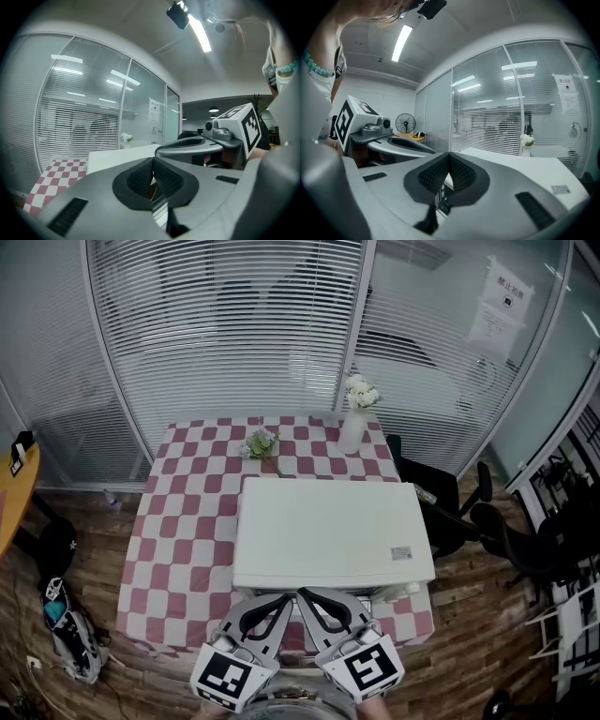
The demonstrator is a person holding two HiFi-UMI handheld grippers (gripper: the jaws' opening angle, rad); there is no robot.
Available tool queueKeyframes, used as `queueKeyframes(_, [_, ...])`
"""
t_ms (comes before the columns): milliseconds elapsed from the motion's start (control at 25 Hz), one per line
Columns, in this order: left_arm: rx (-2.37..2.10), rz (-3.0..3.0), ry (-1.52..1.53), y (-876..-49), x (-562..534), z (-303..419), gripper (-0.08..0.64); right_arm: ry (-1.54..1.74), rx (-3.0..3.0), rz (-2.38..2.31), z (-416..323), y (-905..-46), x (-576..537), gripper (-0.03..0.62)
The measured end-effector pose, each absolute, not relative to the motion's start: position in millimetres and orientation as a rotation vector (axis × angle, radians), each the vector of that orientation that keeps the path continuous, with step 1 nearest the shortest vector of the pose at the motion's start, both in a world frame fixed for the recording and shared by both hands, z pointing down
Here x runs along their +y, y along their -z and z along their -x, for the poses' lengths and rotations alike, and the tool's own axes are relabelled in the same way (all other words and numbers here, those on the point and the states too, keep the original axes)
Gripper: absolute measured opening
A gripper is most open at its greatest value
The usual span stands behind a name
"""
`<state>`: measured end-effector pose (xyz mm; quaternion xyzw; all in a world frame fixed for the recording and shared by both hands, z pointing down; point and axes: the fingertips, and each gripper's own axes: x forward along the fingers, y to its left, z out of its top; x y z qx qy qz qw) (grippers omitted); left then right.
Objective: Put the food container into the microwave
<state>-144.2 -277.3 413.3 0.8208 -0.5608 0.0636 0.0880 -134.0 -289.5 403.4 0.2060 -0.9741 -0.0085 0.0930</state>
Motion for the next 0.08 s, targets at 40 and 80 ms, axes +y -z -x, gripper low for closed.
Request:
queueKeyframes(40, [-1.670, -2.442, -0.188, -413.5, -277.5, 144.2, 0.012, 0.024, -2.890, -0.610, 133.8, -404.0, -289.6, -0.007])
queueKeyframes(80, [-1.671, -2.441, -0.187, -413.7, -277.7, 144.2, 0.012, 0.022, -2.889, -0.609, 133.6, -404.7, -289.8, -0.008])
